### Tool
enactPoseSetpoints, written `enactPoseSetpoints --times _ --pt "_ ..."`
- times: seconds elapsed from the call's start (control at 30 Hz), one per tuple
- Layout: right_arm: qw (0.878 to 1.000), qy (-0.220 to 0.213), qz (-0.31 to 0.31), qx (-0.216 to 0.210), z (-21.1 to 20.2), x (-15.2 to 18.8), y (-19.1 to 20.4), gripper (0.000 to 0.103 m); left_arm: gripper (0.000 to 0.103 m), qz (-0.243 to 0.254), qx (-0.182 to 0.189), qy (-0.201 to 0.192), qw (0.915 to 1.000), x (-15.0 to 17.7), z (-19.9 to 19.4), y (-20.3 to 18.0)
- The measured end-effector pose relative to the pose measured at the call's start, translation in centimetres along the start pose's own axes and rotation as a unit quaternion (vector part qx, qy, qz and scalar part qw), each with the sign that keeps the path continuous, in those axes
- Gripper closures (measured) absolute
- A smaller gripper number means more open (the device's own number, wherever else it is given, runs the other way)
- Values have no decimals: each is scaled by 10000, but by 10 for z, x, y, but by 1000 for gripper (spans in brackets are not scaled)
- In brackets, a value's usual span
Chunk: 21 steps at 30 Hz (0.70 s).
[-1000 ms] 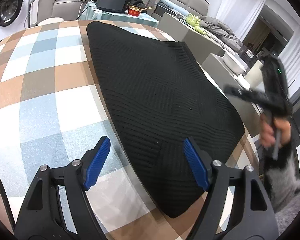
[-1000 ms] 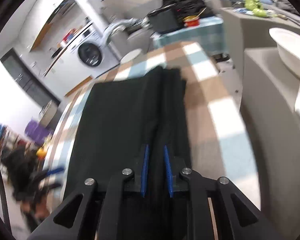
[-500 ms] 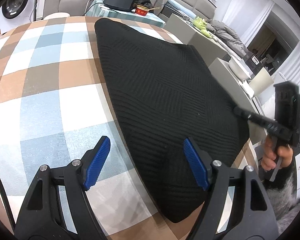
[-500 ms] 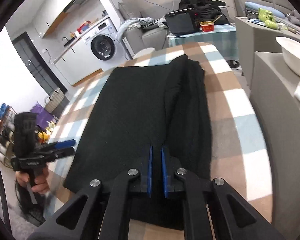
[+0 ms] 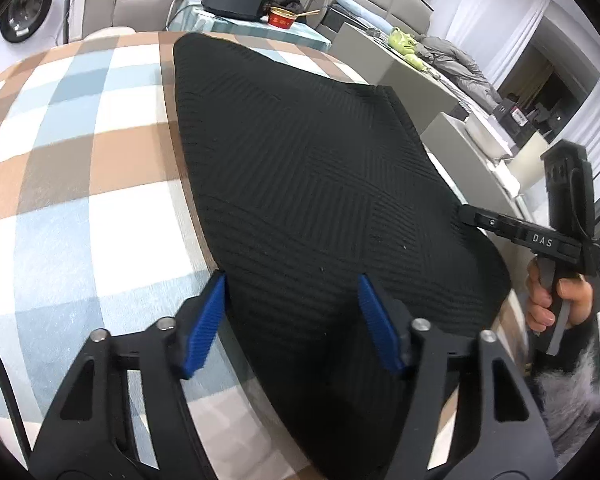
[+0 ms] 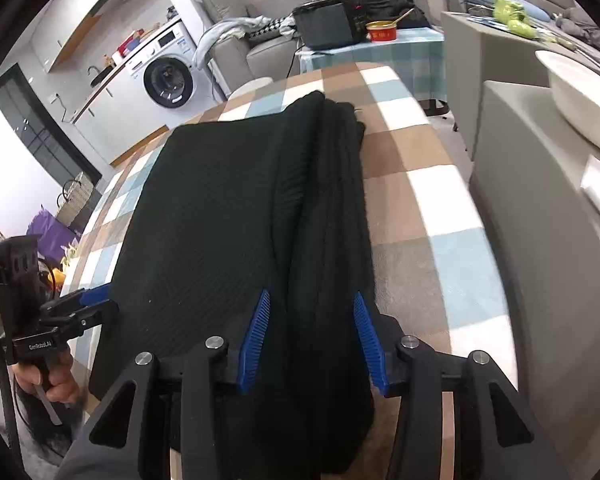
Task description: Fold small clothes
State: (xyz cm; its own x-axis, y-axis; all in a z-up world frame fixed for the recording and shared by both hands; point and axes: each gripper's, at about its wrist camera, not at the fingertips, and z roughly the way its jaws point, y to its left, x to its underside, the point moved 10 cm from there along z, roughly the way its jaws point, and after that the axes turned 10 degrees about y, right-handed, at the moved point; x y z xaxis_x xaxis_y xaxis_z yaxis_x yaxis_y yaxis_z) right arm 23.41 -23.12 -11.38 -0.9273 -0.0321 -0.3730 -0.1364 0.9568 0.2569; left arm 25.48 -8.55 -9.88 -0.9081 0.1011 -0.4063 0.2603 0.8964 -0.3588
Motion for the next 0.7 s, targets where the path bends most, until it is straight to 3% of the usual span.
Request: enactPoseSetpoints --times 0.1,0.13,0.2,0.27,0.43,0.7 --pt "9996 213 -196 -4 14 2 6 59 75 71 -193 2 9998 -3 5 1" --pt "9995 218 -225 -46 17 1 9 65 78 81 -185 2 9998 -3 6 0" --pt "9995 196 -254 11 20 -1 13 67 82 88 -205 -15 9997 -3 5 0" --pt "9990 181 -390 131 22 -2 21 69 84 68 -246 -48 9997 -3 4 2" --pt "9982 218 -547 -61 31 -3 45 70 84 -101 -482 -177 9986 0 -9 22" --pt "9967 233 -717 -316 63 -31 103 70 84 -729 -825 -449 9929 -7 -38 96"
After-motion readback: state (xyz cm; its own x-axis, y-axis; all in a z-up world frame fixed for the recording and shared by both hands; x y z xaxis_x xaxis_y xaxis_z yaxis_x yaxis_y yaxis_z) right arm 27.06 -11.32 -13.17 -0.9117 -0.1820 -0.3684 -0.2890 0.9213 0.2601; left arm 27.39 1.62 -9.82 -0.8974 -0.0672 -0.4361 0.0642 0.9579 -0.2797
